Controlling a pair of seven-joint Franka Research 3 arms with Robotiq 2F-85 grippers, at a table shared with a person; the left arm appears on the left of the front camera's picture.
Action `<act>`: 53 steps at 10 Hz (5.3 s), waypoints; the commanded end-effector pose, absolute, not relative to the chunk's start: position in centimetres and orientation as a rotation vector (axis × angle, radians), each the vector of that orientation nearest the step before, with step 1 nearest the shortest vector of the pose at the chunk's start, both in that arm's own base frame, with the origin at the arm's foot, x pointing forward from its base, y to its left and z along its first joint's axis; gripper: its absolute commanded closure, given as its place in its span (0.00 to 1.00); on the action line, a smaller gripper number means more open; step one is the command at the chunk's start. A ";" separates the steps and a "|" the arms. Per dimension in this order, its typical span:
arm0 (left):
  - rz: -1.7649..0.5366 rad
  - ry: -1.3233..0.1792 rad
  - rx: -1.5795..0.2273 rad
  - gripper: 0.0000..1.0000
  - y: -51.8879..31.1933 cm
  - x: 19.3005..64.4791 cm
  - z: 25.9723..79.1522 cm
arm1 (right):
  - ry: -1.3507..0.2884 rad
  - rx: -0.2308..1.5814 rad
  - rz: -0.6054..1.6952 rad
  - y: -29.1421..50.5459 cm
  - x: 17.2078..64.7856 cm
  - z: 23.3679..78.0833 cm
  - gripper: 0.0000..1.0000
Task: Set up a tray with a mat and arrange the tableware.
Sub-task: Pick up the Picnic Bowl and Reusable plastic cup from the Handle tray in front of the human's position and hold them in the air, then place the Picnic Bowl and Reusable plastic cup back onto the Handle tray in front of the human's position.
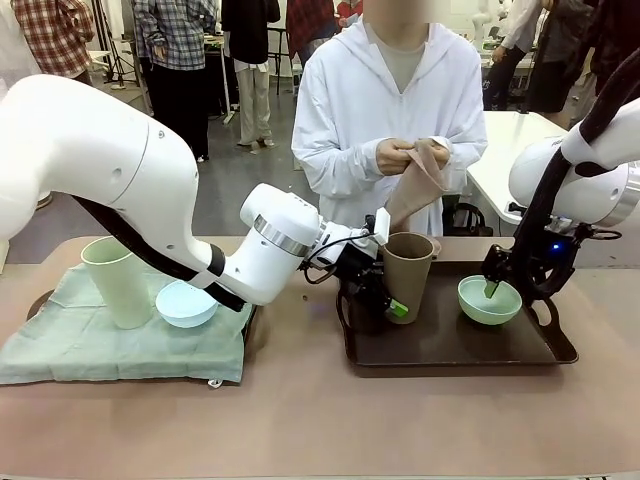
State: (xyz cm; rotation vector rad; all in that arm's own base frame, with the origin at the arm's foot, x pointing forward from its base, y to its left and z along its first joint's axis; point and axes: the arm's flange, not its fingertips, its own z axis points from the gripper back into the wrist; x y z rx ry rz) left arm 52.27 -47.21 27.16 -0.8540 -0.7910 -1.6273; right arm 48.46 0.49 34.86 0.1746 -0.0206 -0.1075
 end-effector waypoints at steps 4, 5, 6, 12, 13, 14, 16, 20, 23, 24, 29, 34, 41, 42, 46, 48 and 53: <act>-1.575 -0.827 -0.856 0.59 -48.0 52.7 26.6 | -0.015 0.214 -0.086 0.1 49.1 34.5 0.77; -1.569 -0.825 -0.855 1.00 -48.1 52.7 26.5 | -0.014 0.214 -0.085 0.0 49.1 34.5 0.97; -1.568 -0.822 -0.855 1.00 -48.2 52.8 26.6 | -0.016 0.214 -0.085 0.0 49.1 34.5 1.00; -1.551 -0.808 -0.847 1.00 -48.6 52.7 27.0 | -0.015 0.215 -0.080 -0.1 49.0 34.4 1.00; -1.541 -0.785 -0.837 1.00 -48.4 52.5 27.3 | -0.020 0.212 -0.085 0.0 48.9 34.7 1.00; -1.509 -0.719 -0.842 1.00 -47.7 52.0 29.0 | 0.013 0.229 -0.050 0.3 48.0 36.1 1.00; -1.455 -0.729 -0.778 1.00 -45.1 50.2 35.1 | 0.048 0.244 0.027 0.0 44.9 42.7 1.00; -1.390 -0.819 -0.705 1.00 -42.6 46.5 45.7 | -0.002 0.174 0.047 0.5 40.9 53.9 1.00; -1.363 -0.813 -0.662 1.00 -42.0 44.4 48.0 | -0.030 0.184 0.016 1.0 41.8 55.7 1.00; -1.401 -0.852 -0.699 1.00 -42.7 45.8 48.8 | -0.048 0.195 0.062 0.5 39.7 57.0 1.00; -1.401 -0.852 -0.699 1.00 -42.7 45.8 48.8 | -0.048 0.195 0.062 0.5 39.7 57.0 1.00; -1.401 -0.852 -0.699 1.00 -42.7 45.8 48.8 | -0.048 0.195 0.062 0.5 39.7 57.0 1.00; -1.401 -0.852 -0.699 1.00 -42.7 45.8 48.8 | -0.048 0.195 0.062 0.5 39.7 57.0 1.00; -1.401 -0.852 -0.699 1.00 -42.7 45.8 48.8 | -0.048 0.195 0.062 0.5 39.7 57.0 1.00; -1.401 -0.852 -0.699 1.00 -42.7 45.8 48.8 | -0.048 0.195 0.062 0.5 39.7 57.0 1.00; -1.401 -0.852 -0.699 1.00 -42.7 45.8 48.8 | -0.048 0.195 0.062 0.5 39.7 57.0 1.00; -1.401 -0.852 -0.699 1.00 -42.7 45.8 48.8 | -0.048 0.195 0.062 0.5 39.7 57.0 1.00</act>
